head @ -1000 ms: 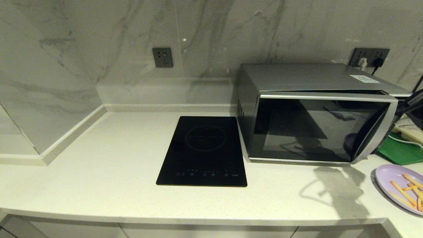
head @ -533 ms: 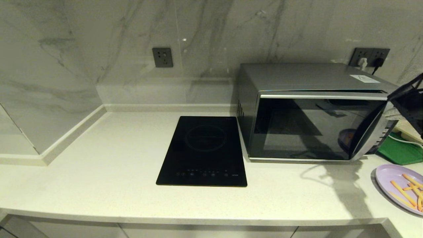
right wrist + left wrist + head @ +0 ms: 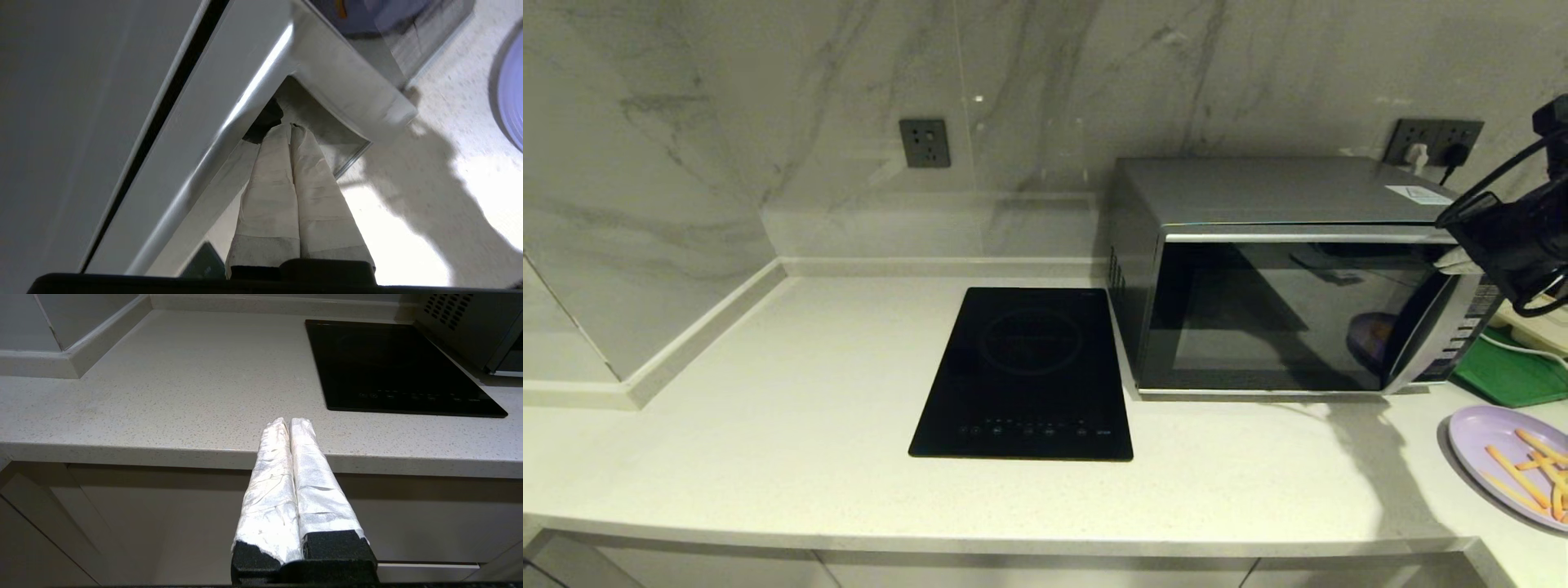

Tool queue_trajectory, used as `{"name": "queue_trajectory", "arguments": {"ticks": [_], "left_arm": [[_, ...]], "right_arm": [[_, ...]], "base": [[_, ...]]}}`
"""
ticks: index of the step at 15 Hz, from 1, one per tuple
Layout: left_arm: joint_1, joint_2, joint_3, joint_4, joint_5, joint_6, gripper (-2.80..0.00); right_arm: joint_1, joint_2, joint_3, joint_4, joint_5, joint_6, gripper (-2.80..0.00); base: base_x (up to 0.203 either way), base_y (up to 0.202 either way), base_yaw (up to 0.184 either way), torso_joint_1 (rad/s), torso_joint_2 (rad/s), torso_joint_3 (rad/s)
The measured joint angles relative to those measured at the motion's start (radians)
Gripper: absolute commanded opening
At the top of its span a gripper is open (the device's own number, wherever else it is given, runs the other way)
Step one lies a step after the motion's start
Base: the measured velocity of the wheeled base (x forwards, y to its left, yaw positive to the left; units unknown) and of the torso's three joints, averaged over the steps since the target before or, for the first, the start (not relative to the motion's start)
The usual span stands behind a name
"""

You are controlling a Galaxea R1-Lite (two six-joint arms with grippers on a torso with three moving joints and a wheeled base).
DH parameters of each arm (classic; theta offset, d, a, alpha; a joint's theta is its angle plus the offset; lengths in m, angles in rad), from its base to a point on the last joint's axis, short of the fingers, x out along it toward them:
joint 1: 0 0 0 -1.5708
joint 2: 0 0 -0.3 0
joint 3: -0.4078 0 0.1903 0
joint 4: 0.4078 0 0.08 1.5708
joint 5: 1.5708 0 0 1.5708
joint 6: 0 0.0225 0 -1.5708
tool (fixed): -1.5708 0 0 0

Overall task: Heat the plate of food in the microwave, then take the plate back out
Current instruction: Close the microwave oven

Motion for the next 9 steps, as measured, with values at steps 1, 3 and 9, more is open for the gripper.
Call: {"name": "queue_trajectory", "arguments": {"ticks": [1,3,9], "left_arm": [[0.000,0.000,0.000,0.000,0.000,0.000,-2.80],[0.000,0.000,0.000,0.001,0.000,0.000,-2.80],[0.000,0.000,0.000,0.001,0.000,-0.001,-2.80]], "right_arm": [[0.000,0.018,-0.026,-0.008,0.000,0.001,-2.80],[0.000,0.055,-0.074,0.003,-0.001,0.004,-2.80],[-0.003,0.026,-0.024,-0.011,0.104,-0.008,-2.80]], "base": [[0.000,0.000,0.000,0.000,0.00,0.000],[0.000,0.000,0.000,0.000,0.00,0.000],[0.000,0.000,0.000,0.000,0.00,0.000]]}}
